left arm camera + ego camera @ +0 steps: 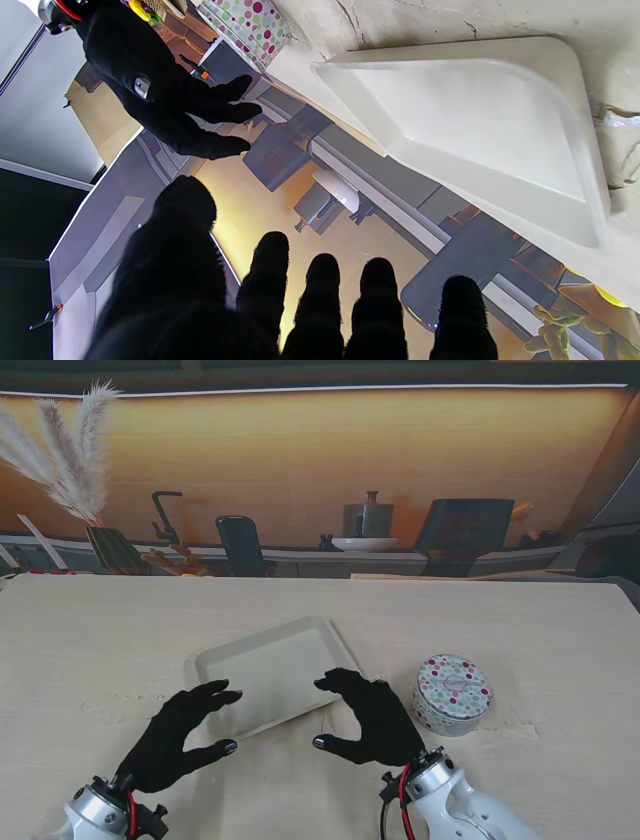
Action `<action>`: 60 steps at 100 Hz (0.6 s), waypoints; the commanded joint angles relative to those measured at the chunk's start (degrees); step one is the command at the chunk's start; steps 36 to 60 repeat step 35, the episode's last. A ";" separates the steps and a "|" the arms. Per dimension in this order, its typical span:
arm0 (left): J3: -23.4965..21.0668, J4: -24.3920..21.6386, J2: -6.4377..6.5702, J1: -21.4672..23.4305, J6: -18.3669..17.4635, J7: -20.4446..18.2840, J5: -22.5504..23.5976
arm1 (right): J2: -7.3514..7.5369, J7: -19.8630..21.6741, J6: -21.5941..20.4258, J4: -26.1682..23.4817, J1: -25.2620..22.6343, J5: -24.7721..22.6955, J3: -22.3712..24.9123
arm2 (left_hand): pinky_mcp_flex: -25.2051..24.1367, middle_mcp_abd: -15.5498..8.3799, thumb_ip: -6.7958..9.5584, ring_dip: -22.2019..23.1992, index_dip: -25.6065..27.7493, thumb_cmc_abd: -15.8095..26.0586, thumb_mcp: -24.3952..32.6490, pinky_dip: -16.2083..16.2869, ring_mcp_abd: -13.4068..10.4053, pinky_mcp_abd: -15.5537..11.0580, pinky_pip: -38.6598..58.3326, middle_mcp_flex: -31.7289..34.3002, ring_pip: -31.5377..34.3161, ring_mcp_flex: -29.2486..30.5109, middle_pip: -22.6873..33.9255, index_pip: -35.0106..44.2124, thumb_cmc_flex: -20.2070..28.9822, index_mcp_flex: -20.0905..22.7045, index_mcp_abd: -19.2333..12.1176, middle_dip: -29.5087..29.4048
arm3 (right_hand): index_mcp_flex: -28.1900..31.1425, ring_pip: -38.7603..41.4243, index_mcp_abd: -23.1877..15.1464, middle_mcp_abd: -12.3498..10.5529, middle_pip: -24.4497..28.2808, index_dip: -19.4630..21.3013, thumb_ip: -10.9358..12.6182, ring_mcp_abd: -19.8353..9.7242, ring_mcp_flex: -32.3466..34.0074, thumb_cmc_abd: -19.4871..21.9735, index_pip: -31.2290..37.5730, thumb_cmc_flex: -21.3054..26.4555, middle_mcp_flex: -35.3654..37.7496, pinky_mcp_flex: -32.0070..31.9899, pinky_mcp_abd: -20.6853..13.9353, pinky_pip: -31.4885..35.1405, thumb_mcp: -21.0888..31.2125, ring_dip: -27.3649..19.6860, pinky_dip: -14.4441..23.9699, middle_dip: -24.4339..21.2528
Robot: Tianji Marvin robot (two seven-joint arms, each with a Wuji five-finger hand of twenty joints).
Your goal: Pour cookies into a cookie box
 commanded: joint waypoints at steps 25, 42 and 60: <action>-0.26 -0.06 -0.25 -0.47 -0.42 -1.10 -0.15 | 0.05 1.10 0.77 -0.71 -1.23 -0.22 0.41 | 0.23 -0.96 -1.66 -0.55 -0.18 -0.12 -1.12 0.35 -0.88 0.82 1.23 0.90 0.12 0.37 0.40 -0.25 -0.48 -0.06 0.28 -0.68 | 0.66 1.04 -1.30 -0.57 0.78 1.61 1.18 1.08 1.37 -0.40 -0.15 -1.71 1.26 0.38 -0.24 1.62 0.63 1.31 1.39 0.20; -0.48 -0.03 -0.26 -0.44 -0.41 -1.14 -0.15 | 0.04 0.87 0.77 -0.78 -1.37 -0.40 0.54 | 0.19 -0.82 -1.62 -0.50 -0.12 -0.16 -1.07 0.30 -0.79 0.89 1.47 1.20 0.28 0.57 0.54 -0.15 -0.43 0.03 0.37 -0.58 | 0.64 1.08 -1.34 -0.55 0.75 1.82 1.17 1.00 1.38 -0.38 -0.47 -1.74 1.38 0.39 -0.26 1.67 0.61 1.34 1.47 0.21; -0.48 -0.03 -0.26 -0.44 -0.41 -1.14 -0.15 | 0.04 0.87 0.77 -0.78 -1.37 -0.40 0.54 | 0.19 -0.82 -1.62 -0.50 -0.12 -0.16 -1.07 0.30 -0.79 0.89 1.47 1.20 0.28 0.57 0.54 -0.15 -0.43 0.03 0.37 -0.58 | 0.64 1.08 -1.34 -0.55 0.75 1.82 1.17 1.00 1.38 -0.38 -0.47 -1.74 1.38 0.39 -0.26 1.67 0.61 1.34 1.47 0.21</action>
